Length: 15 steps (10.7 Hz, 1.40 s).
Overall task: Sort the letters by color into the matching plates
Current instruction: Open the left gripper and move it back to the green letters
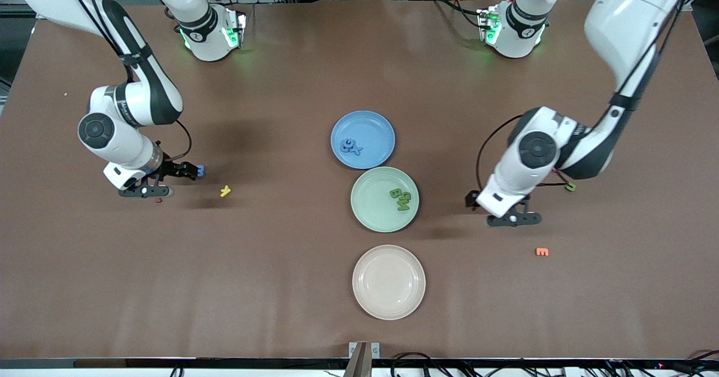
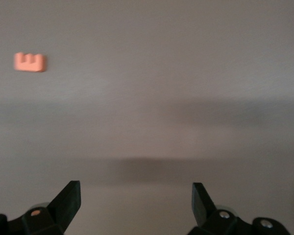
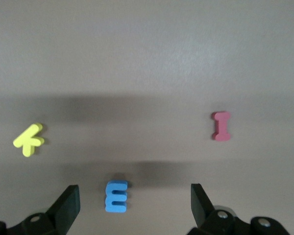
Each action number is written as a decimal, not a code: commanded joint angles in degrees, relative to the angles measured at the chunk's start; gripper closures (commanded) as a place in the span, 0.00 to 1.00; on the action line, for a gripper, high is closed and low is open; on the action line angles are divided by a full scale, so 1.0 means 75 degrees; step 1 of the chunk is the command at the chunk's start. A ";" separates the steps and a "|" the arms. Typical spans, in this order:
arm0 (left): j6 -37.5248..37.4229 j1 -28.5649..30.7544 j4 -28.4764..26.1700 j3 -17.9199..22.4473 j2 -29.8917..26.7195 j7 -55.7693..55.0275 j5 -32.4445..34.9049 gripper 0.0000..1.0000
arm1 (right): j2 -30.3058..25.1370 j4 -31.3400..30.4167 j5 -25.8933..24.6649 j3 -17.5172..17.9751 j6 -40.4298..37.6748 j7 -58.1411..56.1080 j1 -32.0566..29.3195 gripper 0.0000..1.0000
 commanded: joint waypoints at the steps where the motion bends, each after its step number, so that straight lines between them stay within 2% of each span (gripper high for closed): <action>1: 0.0108 0.3204 -0.1331 -0.2079 -0.0497 0.1532 -0.0018 0.00 | -0.0405 -0.1063 -0.0010 0.0144 0.0842 0.0052 -0.0244 0.00; 2: 0.0132 0.4039 -0.1682 -0.2574 -0.0473 0.2036 0.0018 0.00 | -0.0533 -0.1204 -0.0010 0.0155 0.0843 0.0052 -0.0244 0.00; 3: 0.0387 0.4593 -0.2080 -0.2753 -0.0508 0.2482 0.0053 0.00 | -0.0569 -0.1310 -0.0010 0.0179 0.0855 0.0052 -0.0244 0.00; 5: 0.1392 0.5566 -0.2784 -0.2743 -0.0381 0.3386 0.0798 0.00 | -0.0278 -0.1404 -0.0010 0.0214 0.1309 0.0203 -0.0174 0.00; 9: 0.1480 0.5852 -0.3068 -0.2567 -0.0274 0.3354 0.2602 0.00 | 0.0039 -0.1405 -0.0010 0.0226 0.1731 0.0216 -0.0174 0.00; 13: 0.1853 0.5887 -0.3092 -0.2206 -0.0064 0.3424 0.3099 0.00 | 0.0297 -0.1381 -0.0080 0.0214 0.2025 0.0204 -0.0186 0.01; 15: 0.2018 0.5910 -0.3092 -0.1994 0.0124 0.3447 0.3124 0.00 | 0.0368 -0.1381 -0.0138 0.0214 0.2062 0.0193 -0.0209 0.08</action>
